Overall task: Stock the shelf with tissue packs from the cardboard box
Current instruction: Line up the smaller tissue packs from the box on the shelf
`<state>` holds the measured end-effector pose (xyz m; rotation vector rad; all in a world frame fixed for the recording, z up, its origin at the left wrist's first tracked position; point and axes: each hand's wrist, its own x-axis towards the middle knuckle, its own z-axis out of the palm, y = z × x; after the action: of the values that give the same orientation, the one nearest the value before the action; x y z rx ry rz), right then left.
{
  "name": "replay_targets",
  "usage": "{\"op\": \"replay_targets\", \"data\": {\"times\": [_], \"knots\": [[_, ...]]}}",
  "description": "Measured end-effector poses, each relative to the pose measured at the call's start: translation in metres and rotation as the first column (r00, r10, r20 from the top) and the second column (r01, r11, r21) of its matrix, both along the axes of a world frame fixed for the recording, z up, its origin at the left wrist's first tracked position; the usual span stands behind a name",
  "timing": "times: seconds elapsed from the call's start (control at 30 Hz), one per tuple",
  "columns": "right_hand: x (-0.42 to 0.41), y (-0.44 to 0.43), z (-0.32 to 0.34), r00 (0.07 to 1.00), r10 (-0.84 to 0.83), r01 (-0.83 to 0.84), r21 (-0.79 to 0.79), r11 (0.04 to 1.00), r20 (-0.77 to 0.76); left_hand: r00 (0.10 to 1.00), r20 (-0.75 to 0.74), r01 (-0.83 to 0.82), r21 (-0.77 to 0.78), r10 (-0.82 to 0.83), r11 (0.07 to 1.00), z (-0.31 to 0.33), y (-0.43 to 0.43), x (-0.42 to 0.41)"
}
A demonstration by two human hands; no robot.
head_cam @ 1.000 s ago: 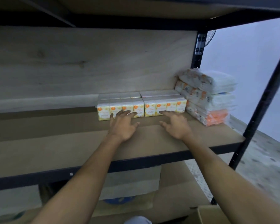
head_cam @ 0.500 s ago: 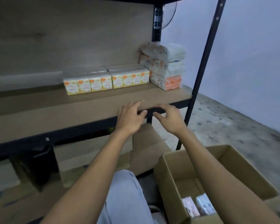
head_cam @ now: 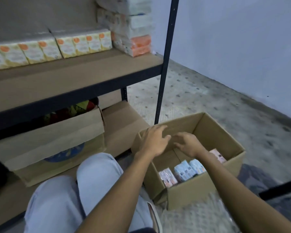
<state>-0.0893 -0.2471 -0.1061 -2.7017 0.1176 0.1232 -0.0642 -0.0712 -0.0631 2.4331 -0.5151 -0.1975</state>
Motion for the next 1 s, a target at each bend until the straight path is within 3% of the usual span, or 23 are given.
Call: {"op": "replay_targets", "data": {"times": [0.1,0.23,0.53,0.7,1.0], "knots": [[-0.001,-0.01,-0.027,0.993,0.034,-0.038,-0.033,0.999,-0.114,0.981,-0.184,-0.05,0.063,0.061,0.997,-0.033,-0.016,-0.002],[-0.001,-0.017,-0.059,0.972,0.078,-0.093,-0.06,0.994,-0.22,0.945,-0.322,-0.012,0.144,0.058,0.989,-0.068,-0.029,-0.003],[-0.002,-0.025,-0.117,0.879,0.165,-0.185,-0.001,0.983,-0.448,0.847,-0.515,0.073,0.357,0.131,0.931,-0.105,-0.058,0.007],[0.001,-0.029,-0.135,0.803,0.194,-0.285,-0.076,0.956,-0.563,0.801,-0.587,0.184,0.424,0.114,0.887,-0.126,-0.069,-0.003],[0.012,-0.036,-0.151,0.776,0.184,-0.338,-0.151,0.929,-0.603,0.696,-0.673,0.079,0.42,0.252,0.904,-0.16,-0.069,-0.011]]}}
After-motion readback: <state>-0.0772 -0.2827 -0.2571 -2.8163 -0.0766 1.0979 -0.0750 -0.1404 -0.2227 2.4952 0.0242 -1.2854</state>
